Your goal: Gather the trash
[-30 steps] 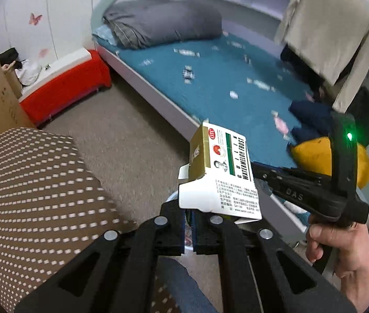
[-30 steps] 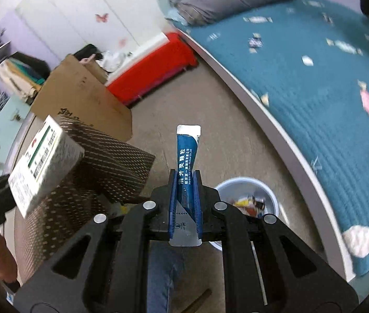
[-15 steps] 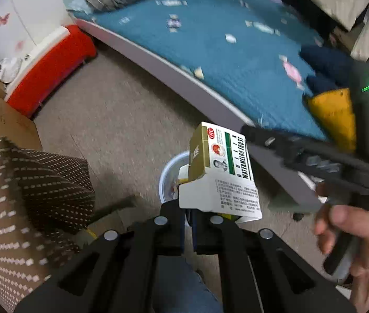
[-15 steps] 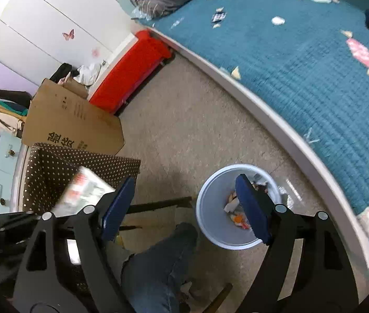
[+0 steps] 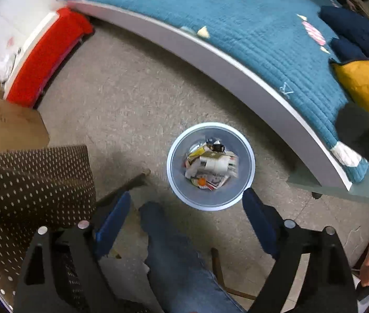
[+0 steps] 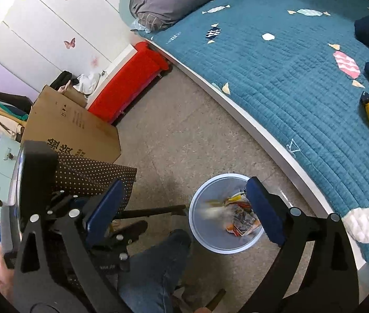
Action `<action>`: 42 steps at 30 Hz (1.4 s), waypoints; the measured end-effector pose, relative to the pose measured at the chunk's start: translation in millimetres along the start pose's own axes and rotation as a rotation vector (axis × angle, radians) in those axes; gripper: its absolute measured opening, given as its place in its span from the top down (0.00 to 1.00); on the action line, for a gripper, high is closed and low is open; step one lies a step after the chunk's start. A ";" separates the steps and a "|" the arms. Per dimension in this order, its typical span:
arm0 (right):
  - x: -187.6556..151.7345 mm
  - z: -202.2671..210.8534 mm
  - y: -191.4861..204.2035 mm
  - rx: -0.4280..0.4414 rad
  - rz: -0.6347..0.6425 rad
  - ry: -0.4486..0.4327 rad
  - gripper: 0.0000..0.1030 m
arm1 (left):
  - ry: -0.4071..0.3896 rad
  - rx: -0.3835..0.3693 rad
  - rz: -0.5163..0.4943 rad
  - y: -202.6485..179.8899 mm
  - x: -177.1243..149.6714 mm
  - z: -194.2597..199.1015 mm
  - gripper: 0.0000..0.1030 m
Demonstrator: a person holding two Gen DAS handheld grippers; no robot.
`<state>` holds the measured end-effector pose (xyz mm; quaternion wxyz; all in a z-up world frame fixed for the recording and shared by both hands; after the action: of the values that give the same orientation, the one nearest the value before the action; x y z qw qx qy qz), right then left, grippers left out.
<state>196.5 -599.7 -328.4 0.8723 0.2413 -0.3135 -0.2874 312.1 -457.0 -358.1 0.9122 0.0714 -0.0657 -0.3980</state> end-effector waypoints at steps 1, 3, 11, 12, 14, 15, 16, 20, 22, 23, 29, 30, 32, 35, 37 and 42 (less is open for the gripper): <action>-2.3 0.3 0.8 -0.006 0.002 0.000 0.06 | 0.006 -0.002 0.011 3.6 -0.6 -1.1 0.15; -4.5 -0.3 2.8 -0.020 0.003 0.003 0.06 | -0.014 0.002 0.039 8.8 -4.5 4.5 0.14; -19.1 8.8 19.9 -0.072 0.020 -0.007 0.06 | -0.135 -0.042 0.094 17.3 -28.5 48.9 0.11; -20.7 13.8 25.3 -0.071 0.027 -0.013 0.06 | -0.152 -0.042 0.101 18.2 -32.7 56.3 0.11; -23.0 24.1 35.3 -0.073 0.041 -0.027 0.06 | -0.229 -0.070 0.128 21.7 -45.6 80.8 0.11; -24.1 32.5 41.4 -0.062 0.040 -0.045 0.06 | -0.256 -0.071 0.136 22.1 -50.2 88.9 0.11; -24.3 38.7 45.6 -0.059 0.043 -0.057 0.06 | -0.309 -0.078 0.148 24.8 -60.1 104.3 0.11; -27.4 74.4 74.4 -0.046 0.085 -0.119 0.06 | -0.443 -0.073 0.193 35.3 -93.5 143.5 0.11; -30.7 94.1 93.1 -0.027 0.105 -0.150 0.06 | -0.499 -0.069 0.216 41.2 -109.4 159.2 0.11; -32.4 104.0 103.0 -0.023 0.116 -0.162 0.06 | -0.541 -0.059 0.228 43.9 -121.6 169.8 0.11; -46.9 149.9 159.6 -0.015 0.208 -0.223 0.06 | -0.715 0.075 0.308 66.8 -187.4 218.5 0.11; -51.9 157.9 172.0 -0.010 0.232 -0.233 0.06 | -0.734 0.107 0.329 70.2 -197.4 224.5 0.11; -61.7 170.9 192.8 -0.014 0.276 -0.249 0.06 | -0.777 0.160 0.374 78.2 -221.0 236.9 0.09; -81.3 188.5 223.9 -0.027 0.351 -0.280 0.06 | -0.834 0.232 0.451 90.2 -257.0 253.6 0.09; -95.5 199.1 241.4 -0.028 0.399 -0.299 0.06 | -0.867 0.274 0.497 96.6 -280.4 263.5 0.09; -125.7 220.7 274.2 -0.027 0.489 -0.354 0.06 | -0.910 0.301 0.588 108.6 -330.5 284.3 0.08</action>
<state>61.0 -373.7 -63.2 0.8505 0.0932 -0.5058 -0.1104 116.7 -163.0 -80.1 0.8441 0.0004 -0.5259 -0.1040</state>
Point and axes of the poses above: each gripper's, at about its wrist camera, not at the fingertips, and z roughly against the way its jaws point, y to its left, x to its top, the point moved 1 cm from there along -z, roughly the way its jaws point, and after that the axes turned 5 degrees about x, right-handed, at the moved point
